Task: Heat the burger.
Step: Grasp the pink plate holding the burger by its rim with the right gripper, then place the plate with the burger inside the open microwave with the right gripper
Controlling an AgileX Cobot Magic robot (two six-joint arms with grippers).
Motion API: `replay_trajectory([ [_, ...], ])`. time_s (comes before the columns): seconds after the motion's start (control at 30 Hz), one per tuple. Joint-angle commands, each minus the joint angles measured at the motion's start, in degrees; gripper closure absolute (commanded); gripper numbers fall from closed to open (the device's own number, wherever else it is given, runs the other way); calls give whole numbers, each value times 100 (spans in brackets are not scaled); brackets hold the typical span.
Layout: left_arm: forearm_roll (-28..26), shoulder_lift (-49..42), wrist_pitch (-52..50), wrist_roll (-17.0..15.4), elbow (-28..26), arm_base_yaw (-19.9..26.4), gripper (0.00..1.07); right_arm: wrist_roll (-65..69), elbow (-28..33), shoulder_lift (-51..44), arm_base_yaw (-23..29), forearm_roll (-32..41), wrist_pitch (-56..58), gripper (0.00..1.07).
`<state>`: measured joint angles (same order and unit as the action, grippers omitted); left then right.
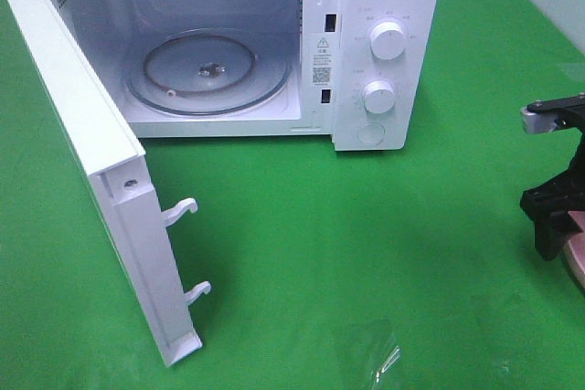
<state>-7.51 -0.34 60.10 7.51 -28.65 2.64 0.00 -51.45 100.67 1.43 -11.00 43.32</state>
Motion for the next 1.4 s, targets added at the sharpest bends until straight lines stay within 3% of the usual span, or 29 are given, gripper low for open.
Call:
replay_trajectory([
  [0.03,11,-97,-80,6,17,-17,4,0,6,201,-11,-6,-143,23],
  [0.63,11,-97,-80,6,17,-17,4,120,52,768,-11,11,-304,29],
  [0.7,11,-97,-80,6,17,-17,4,235,109,768,-11,-34,-315,35],
  [0.77,11,-97,-80,6,17,-17,4,384,212,768,-11,-143,-378,52],
  [0.8,11,-97,-80,6,17,-17,4,384,212,768,-11,-143,-378,52],
  [0.83,11,-97,-80,6,17,-17,4,487,246,768,-11,-178,-413,65],
  [0.87,11,-97,-80,6,17,-17,4,487,246,768,-11,-178,-413,65],
  [0.9,11,-97,-80,6,17,-17,4,493,298,762,-11,-183,-435,77],
  [0.93,11,-97,-80,6,17,-17,4,493,298,762,-11,-183,-435,77],
  [0.97,11,-97,-80,6,17,-17,4,487,338,762,-11,-189,-441,90],
  [1.0,11,-97,-80,6,17,-17,4,487,338,762,-11,-189,-441,90],
  [1.03,11,-97,-80,6,17,-17,4,487,338,762,-11,-252,-430,101],
  [1.07,11,-97,-80,6,17,-17,4,487,338,762,-11,-252,-430,101],
  [1.1,11,-97,-80,6,17,-17,4,487,338,745,-11,-355,-378,107],
  [1.4,11,-97,-80,6,17,-17,4,590,332,516,6,-378,-246,107],
])
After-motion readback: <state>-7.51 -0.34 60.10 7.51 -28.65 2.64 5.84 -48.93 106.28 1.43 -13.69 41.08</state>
